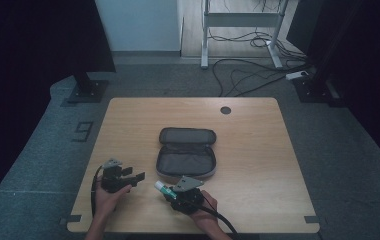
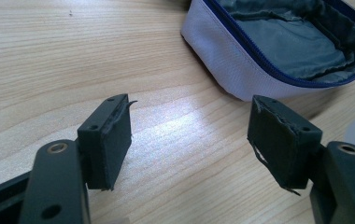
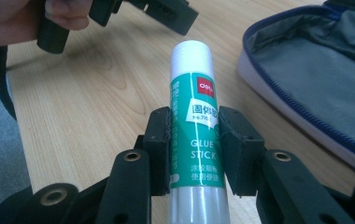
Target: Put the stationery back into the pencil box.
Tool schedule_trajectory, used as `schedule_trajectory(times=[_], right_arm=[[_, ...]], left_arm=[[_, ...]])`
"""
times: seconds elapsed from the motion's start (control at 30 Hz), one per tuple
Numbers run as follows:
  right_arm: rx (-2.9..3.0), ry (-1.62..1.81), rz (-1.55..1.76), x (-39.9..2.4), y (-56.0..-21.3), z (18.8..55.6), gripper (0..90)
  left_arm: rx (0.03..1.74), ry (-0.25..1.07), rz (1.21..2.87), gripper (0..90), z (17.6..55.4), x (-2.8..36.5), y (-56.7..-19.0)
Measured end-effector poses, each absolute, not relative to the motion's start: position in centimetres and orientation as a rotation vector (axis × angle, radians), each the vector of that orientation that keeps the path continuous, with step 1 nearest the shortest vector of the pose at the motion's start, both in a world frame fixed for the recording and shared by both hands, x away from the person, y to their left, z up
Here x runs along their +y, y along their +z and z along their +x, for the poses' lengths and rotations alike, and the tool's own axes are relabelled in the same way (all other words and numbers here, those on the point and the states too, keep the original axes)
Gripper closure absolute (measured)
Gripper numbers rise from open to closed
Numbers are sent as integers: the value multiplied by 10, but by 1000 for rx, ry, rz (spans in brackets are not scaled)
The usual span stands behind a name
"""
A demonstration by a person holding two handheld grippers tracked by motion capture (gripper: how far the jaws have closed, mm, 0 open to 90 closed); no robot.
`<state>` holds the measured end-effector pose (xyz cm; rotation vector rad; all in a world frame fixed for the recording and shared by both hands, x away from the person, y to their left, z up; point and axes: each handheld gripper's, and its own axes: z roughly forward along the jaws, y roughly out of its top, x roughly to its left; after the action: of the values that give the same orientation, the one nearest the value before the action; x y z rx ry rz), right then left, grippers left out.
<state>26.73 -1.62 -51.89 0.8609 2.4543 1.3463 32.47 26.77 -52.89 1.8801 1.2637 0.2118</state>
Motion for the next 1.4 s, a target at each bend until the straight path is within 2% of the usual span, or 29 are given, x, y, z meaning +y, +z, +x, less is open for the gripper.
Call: schedule_trajectory(times=[1.4], right_arm=[[2246, 1401, 1008, -72, -488, 298, 652]], left_arm=[[1255, 206, 1900, 302, 324, 262, -530]])
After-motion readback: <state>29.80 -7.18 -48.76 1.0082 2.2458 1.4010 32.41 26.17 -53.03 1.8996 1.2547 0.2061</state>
